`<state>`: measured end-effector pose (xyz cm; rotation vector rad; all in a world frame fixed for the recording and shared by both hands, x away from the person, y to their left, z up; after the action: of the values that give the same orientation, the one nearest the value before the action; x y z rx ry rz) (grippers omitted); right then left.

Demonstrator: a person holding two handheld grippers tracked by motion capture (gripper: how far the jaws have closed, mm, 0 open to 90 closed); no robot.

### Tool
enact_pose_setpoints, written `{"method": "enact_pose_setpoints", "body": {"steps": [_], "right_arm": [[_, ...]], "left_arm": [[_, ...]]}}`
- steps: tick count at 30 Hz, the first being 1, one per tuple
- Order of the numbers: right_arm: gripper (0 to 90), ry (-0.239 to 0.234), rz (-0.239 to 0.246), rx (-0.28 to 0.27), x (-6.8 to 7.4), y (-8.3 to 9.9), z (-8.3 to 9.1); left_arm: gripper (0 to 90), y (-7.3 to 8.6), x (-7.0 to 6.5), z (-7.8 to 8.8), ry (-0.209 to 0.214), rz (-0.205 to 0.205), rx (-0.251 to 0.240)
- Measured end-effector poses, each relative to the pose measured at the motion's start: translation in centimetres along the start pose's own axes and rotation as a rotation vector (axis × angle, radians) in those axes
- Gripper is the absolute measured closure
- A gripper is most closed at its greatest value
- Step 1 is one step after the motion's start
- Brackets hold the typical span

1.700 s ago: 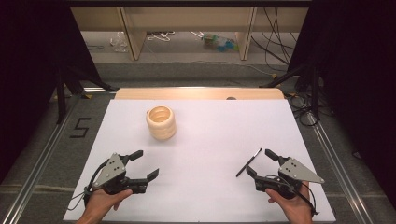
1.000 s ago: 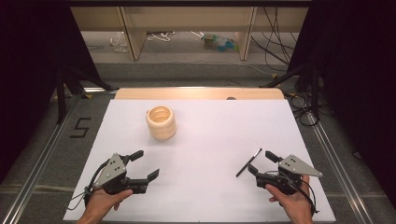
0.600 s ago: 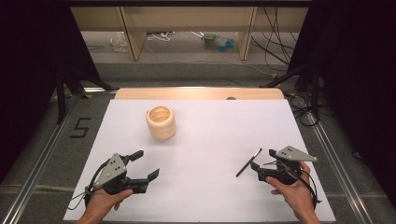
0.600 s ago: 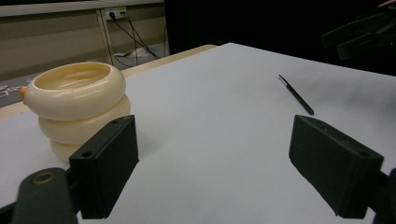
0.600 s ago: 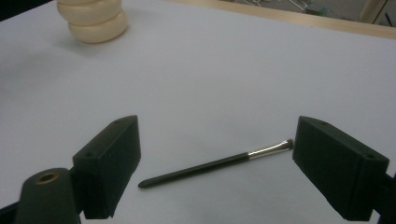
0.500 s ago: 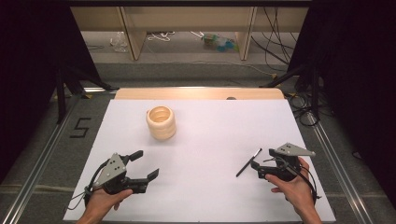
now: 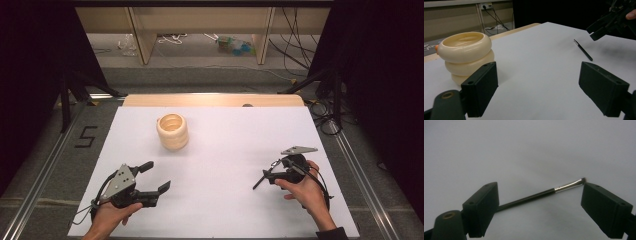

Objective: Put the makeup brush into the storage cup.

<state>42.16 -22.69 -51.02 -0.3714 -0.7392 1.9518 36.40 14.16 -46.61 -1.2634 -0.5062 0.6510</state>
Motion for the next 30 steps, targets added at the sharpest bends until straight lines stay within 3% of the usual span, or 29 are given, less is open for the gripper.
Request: {"method": "enact_pose_setpoints", "body": {"steps": [2,4,7,8,11,14,15,16,17,20,21,25,26,29,30], "right_arm": [[16.0,0.012,-0.031,0.014,0.3,-0.3,-0.4],[16.1,0.024,0.015,0.027,0.4,-0.7,-0.6],[17.5,0.026,0.042,0.058,1.3,-1.0,-0.7],[18.2,0.030,0.031,0.063,1.4,-1.0,-0.7],[18.1,0.031,0.051,0.086,1.1,-0.9,-1.3],[18.3,0.029,0.041,0.094,0.7,-0.9,-1.6],[18.3,0.024,0.031,0.095,0.7,-0.9,-1.7],[18.3,0.026,0.017,0.110,0.8,-0.9,-1.6],[18.3,0.024,0.046,0.103,0.6,-1.0,-1.8],[20.1,0.025,0.012,0.128,0.9,-1.0,-2.1],[20.2,0.021,0.031,0.129,0.7,-1.0,-2.3],[20.5,0.020,0.033,0.159,0.4,-0.8,-2.6],[20.8,0.027,0.023,0.159,0.4,-0.8,-2.7],[21.1,0.028,-0.003,0.184,0.5,-0.6,-3.1],[21.3,0.022,0.019,0.184,0.3,-0.6,-3.2]], "left_arm": [[15.8,0.0,0.0,0.0,0.001,-0.001,0.002],[15.9,0.0,-0.1,0.0,0.004,-0.006,0.001],[15.9,-0.1,0.0,0.0,0.008,-0.019,-0.001],[15.9,-0.1,-0.1,0.0,0.005,0.004,-0.005],[15.9,-0.1,-0.1,0.1,0.004,-0.001,-0.003],[15.9,0.0,-0.1,0.0,0.004,-0.002,0.002],[15.9,-0.1,0.0,0.0,0.008,-0.021,0.001],[15.9,0.0,-0.1,0.0,0.007,-0.017,0.002],[15.9,0.0,-0.1,0.0,0.007,-0.016,0.002],[15.8,0.0,-0.1,0.0,0.008,-0.017,0.002],[15.9,0.0,-0.1,0.0,0.007,-0.015,0.002],[15.9,0.0,-0.1,0.0,0.006,-0.005,0.001],[15.9,0.0,-0.1,0.0,0.008,-0.018,0.001],[15.8,-0.1,-0.2,0.0,0.009,-0.008,-0.001],[15.9,-0.1,-0.1,0.0,0.012,-0.015,-0.004]]}}
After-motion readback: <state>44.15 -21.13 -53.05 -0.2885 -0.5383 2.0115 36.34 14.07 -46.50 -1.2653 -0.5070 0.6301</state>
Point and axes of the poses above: each handheld gripper's, and its own axes: z roughly backward along the jaws, y roughly out of its underside, x roughly to its left, the point moved 9 cm from there along -z, roughly forward along the jaws
